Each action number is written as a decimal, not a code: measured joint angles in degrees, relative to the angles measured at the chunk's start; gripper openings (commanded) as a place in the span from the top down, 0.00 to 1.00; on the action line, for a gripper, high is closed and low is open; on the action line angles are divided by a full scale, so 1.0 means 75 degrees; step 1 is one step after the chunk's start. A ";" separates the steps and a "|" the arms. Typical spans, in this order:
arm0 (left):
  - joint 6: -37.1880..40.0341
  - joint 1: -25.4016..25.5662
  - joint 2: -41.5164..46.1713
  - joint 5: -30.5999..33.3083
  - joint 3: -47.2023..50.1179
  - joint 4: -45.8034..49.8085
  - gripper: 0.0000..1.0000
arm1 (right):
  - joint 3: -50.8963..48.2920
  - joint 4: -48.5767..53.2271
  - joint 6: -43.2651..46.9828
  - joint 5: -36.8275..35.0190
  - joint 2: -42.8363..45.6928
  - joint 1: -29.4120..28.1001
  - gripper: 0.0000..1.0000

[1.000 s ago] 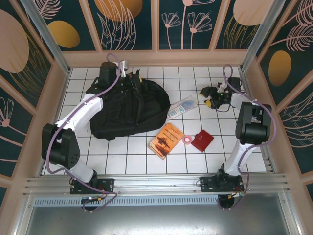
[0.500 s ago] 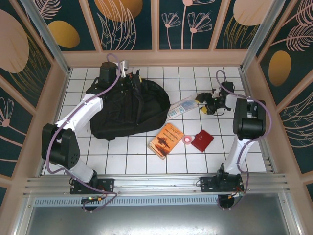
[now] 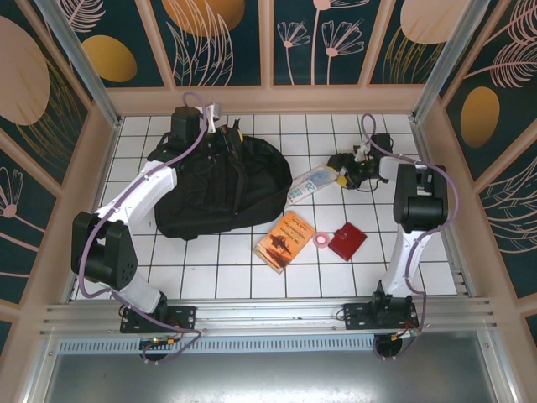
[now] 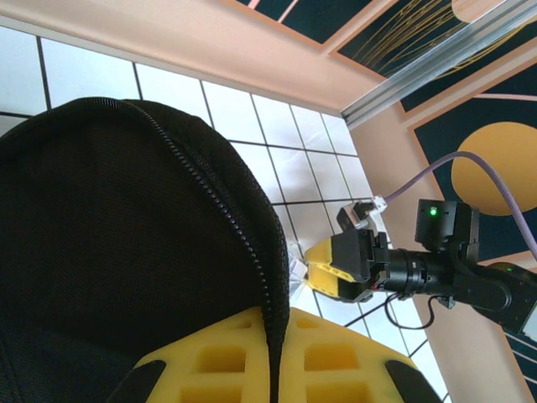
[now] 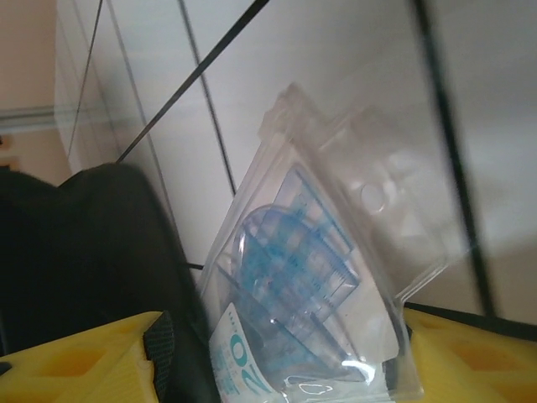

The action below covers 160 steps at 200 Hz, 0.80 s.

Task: Pack the student bag
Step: Pick up the loose stationery at the center of the table.

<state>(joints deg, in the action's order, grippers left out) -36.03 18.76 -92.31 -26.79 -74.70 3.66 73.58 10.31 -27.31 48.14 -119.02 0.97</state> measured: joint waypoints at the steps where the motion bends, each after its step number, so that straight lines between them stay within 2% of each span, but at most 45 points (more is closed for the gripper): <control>1: 0.0000 0.0000 0.0000 0.0000 0.0000 0.0000 1.00 | 0.0000 -0.0017 -0.0006 0.0020 -0.0009 -0.0012 0.34; 39: -0.0003 -0.0009 -0.0038 -0.0038 0.0000 -0.0003 1.00 | -0.0085 -0.0527 -0.0256 0.0495 -0.0224 -0.0388 0.54; 68: -0.0003 -0.0009 -0.0073 -0.0064 0.0000 -0.0003 1.00 | -0.0172 -0.0775 -0.0560 0.0460 -0.0271 -0.0571 0.79; 100: -0.0003 -0.0009 -0.0073 -0.0058 0.0000 -0.0003 1.00 | -0.0195 -0.1151 -0.0950 0.0347 -0.0271 -0.0629 1.00; 137: 0.0000 -0.0009 -0.0070 -0.0029 0.0000 0.0000 1.00 | -0.0391 -0.1384 -0.1227 0.0117 -0.0169 -0.0629 1.00; 160: 0.0026 -0.0009 -0.0015 0.0032 -0.0006 0.0114 1.00 | -0.0662 -0.1294 -0.1274 -0.0321 0.0408 -0.0615 1.00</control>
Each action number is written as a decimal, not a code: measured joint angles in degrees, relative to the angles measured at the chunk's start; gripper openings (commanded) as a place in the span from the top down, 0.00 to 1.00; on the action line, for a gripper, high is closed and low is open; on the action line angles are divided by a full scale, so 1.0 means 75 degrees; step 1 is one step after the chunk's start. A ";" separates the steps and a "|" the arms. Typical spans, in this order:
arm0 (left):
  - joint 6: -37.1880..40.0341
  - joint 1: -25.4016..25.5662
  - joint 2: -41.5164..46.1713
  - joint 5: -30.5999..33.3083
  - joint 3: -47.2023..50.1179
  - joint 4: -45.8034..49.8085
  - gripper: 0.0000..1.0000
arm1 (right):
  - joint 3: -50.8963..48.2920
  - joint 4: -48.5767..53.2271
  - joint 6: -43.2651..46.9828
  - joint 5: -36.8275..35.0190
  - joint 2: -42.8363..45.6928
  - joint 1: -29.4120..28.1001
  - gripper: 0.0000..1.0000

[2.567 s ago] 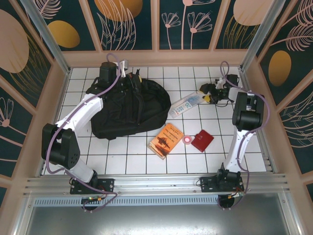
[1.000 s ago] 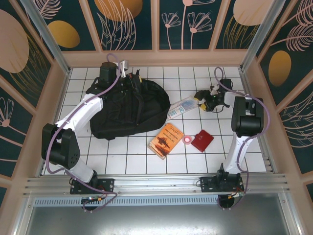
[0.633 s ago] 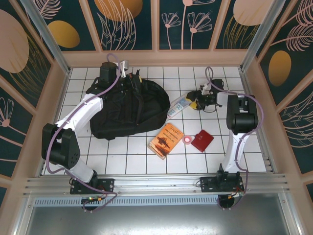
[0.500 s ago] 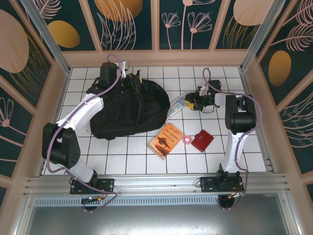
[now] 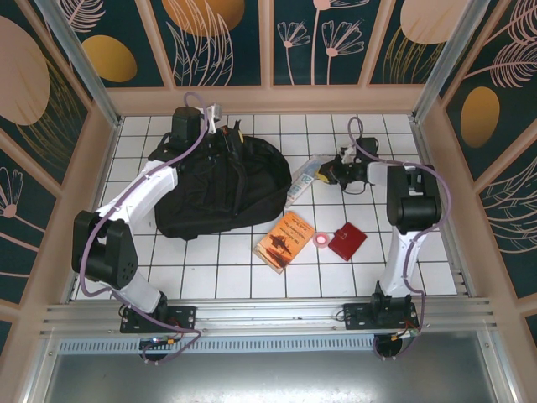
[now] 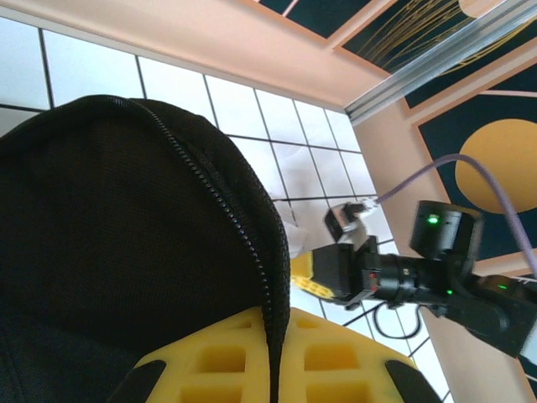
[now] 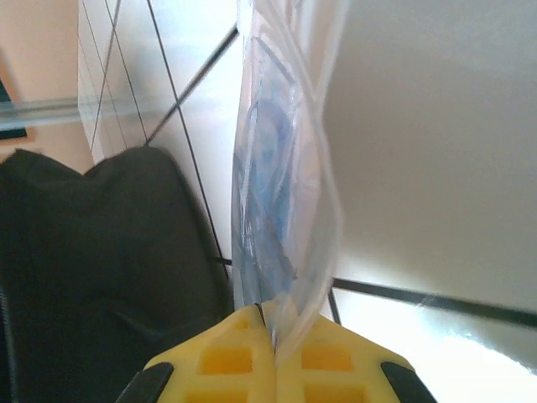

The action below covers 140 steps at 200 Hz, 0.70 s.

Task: Pack the student bag
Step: Pick up the loose stationery at the center of the table, then place the loose stationery in the student bag.

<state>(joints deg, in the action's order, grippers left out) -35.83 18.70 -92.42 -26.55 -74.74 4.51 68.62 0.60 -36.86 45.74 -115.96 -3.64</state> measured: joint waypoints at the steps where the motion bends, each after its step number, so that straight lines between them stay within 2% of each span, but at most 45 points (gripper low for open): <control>1: 0.0003 0.0000 0.0006 0.0003 0.0000 0.0009 1.00 | -0.0009 0.0009 0.0000 -0.0023 0.0032 0.0003 1.00; 56: 0.0119 -0.0064 0.0603 0.0338 -0.0440 0.0848 1.00 | -0.0242 0.0321 0.0006 -0.1530 0.2856 0.0175 1.00; 94: 0.0152 -0.0105 0.0968 0.0460 -0.0790 0.1370 1.00 | -0.0070 0.0498 -0.0012 -0.1958 0.4334 0.0105 1.00; 113: 0.0166 -0.0105 0.1005 0.0460 -0.0944 0.1498 1.00 | 0.0207 0.0597 -0.0093 -0.2154 0.4724 -0.0198 1.00; 140: 0.0169 -0.0108 0.1032 0.0460 -0.1040 0.1690 1.00 | 0.0574 0.0641 -0.0201 -0.2506 0.5047 -0.1052 1.00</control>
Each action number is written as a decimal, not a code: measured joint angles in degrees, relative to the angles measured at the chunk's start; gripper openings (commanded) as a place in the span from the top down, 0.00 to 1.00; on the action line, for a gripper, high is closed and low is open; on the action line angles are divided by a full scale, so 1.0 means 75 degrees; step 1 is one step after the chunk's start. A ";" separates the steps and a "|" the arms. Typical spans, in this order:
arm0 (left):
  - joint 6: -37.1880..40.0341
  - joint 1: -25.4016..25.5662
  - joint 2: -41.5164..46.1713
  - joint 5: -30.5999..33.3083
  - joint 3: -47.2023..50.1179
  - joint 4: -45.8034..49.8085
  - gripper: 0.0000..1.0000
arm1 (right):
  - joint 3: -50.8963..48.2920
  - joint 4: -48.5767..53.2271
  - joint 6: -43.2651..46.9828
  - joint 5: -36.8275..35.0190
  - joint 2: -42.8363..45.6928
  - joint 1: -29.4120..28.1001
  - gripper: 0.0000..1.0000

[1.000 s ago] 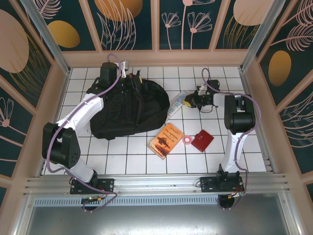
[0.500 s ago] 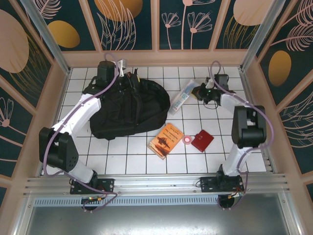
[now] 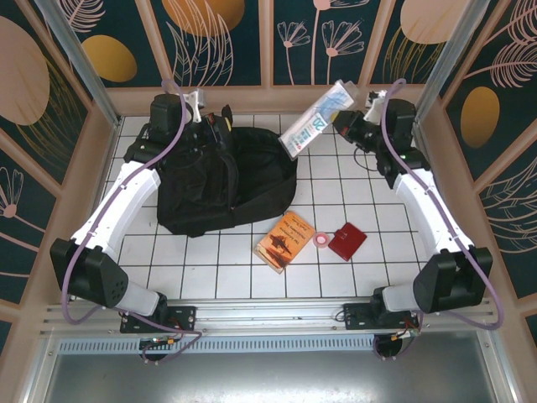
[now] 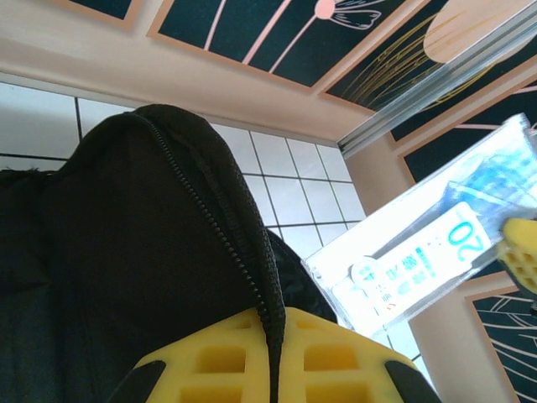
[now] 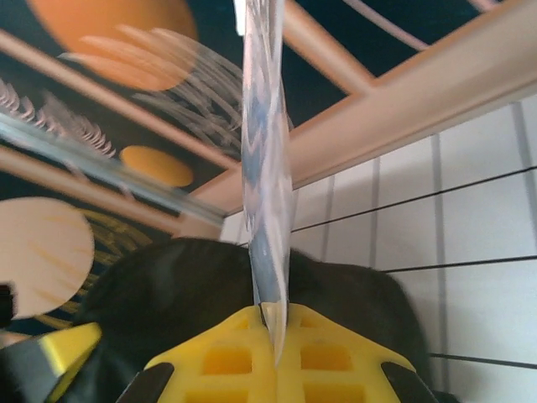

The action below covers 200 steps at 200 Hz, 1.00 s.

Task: Pack the student bag
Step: Place the loose stationery in the student bag.

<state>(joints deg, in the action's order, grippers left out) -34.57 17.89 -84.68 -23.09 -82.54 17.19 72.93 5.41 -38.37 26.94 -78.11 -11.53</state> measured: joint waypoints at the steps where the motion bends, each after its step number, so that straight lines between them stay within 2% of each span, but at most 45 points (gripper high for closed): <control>1: 0.0000 0.0000 0.0000 0.0000 0.0000 0.0000 1.00 | 0.0009 -0.0003 -0.0003 -0.0012 0.0015 -0.0050 1.00; 53: -0.0061 -0.0093 0.0000 -0.0041 -0.0163 0.0152 1.00 | 0.0067 -0.0111 -0.0481 -0.1335 0.0073 -0.2011 1.00; 82: -0.0154 -0.0108 0.0000 -0.0096 -0.0446 0.0216 1.00 | -0.0067 -0.0580 -0.0935 -0.1920 -0.0268 -0.2734 1.00; 103: -0.0213 -0.0140 0.0000 -0.0149 -0.0656 0.0224 1.00 | 0.0160 -0.0819 -0.1320 -0.2139 -0.1026 -0.3005 1.00; 136: -0.0230 -0.0160 -0.0012 -0.0178 -0.0883 0.0361 1.00 | 0.1311 -0.0551 -0.1425 -0.2498 -0.2492 -0.3564 1.00; 191: -0.0224 -0.0224 -0.0175 -0.0262 -0.1297 0.0548 1.00 | 0.3107 -0.0029 -0.1661 -0.2180 -0.4220 -0.4229 1.00; 200: -0.0224 -0.0242 -0.0181 -0.0262 -0.1303 0.0545 1.00 | 0.3416 0.0178 -0.1676 -0.2119 -0.4491 -0.4281 0.87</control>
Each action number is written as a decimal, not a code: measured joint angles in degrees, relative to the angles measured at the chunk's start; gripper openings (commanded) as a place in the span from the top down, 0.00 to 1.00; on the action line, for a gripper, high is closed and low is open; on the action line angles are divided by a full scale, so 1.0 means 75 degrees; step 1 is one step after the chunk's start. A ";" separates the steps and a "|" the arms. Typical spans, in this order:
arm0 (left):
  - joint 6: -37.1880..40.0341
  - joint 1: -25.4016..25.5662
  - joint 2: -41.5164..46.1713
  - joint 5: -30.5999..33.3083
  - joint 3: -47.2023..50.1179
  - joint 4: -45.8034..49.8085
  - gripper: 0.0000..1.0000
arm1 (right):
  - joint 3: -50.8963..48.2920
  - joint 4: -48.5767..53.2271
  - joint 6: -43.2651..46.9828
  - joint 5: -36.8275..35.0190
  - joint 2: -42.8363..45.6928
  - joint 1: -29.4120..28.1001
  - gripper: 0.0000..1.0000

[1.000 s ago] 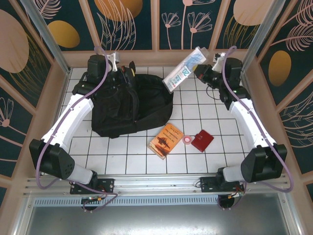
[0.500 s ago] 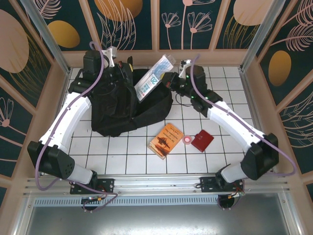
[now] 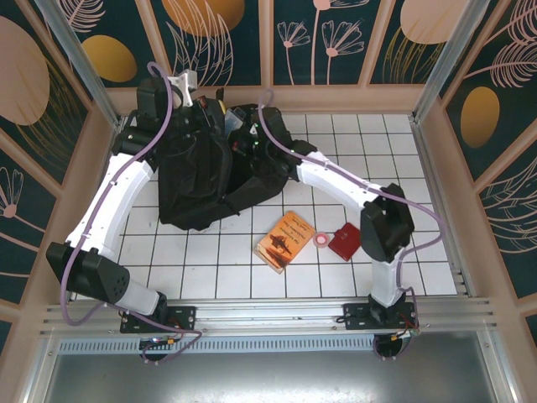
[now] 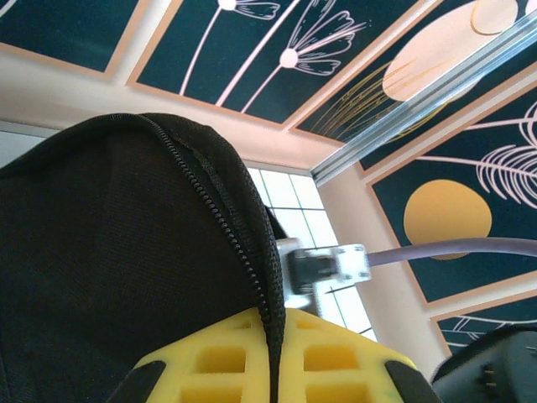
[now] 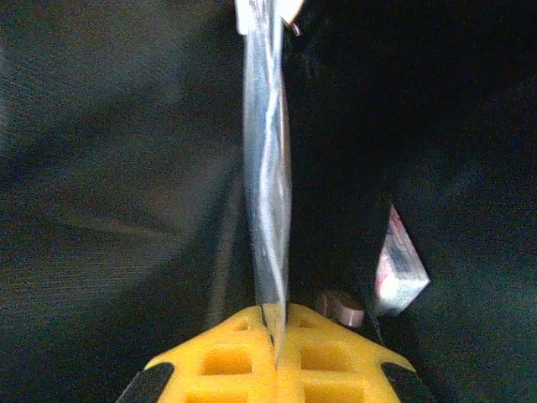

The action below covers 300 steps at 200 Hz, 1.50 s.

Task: Pack the student bag
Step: Place the loose stationery in the student bag, then pick up the personal item from the bottom-right of the table.

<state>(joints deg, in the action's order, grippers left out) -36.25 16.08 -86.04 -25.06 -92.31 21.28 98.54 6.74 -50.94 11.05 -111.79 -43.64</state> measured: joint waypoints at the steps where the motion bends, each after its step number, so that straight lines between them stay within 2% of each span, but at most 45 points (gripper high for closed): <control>1: 0.0000 -0.0006 0.0000 0.0000 0.0000 0.0000 1.00 | 0.0023 0.0020 -0.0003 0.0009 -0.0017 -0.0003 0.86; 28: 0.0000 -0.0085 0.0000 0.0000 0.0000 0.0006 1.00 | 0.0647 0.0574 0.0157 0.0187 -0.0487 -0.0085 0.53; 58: 0.0003 -0.0172 0.0000 0.0003 0.0009 0.0012 1.00 | 0.0787 0.0903 0.0344 0.0122 -0.0490 -0.0087 0.43; 103: 0.0003 -0.0283 0.0009 0.0064 0.0067 0.0020 1.00 | 0.0656 0.1416 0.0833 -0.0268 -0.0085 -0.0087 0.42; 141: 0.0015 -0.0303 0.0090 0.0230 0.0254 -0.0003 1.00 | 0.0020 0.1492 0.1751 -0.0618 0.1241 -0.0082 0.42; 173: 0.0023 -0.0303 0.0213 0.0236 0.0548 -0.0035 1.00 | -0.0122 0.1807 0.2226 -0.0903 0.2285 -0.0023 0.47; 198: 0.0026 -0.0306 0.0358 0.0259 0.0979 -0.0242 1.00 | -0.0938 0.2226 0.2192 -0.1122 0.3276 0.0219 0.48; 222: 0.0026 -0.0303 0.0568 0.0256 0.1556 -0.0449 1.00 | -0.2221 0.2938 0.1842 -0.1276 0.4232 0.0787 0.52; 259: 0.0082 -0.0303 0.0691 0.0350 0.2177 -0.0656 1.00 | -0.3413 0.4814 0.1011 -0.1816 0.4811 0.1346 0.30; 300: 0.0082 -0.0303 0.1157 0.0548 0.2920 -0.1099 1.00 | -0.4156 0.6607 0.0085 -0.2110 0.4797 0.1480 0.20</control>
<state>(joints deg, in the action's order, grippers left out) -35.64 13.80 -77.36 -20.95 -70.41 13.04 67.37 56.29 -50.30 -4.78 -75.81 -32.53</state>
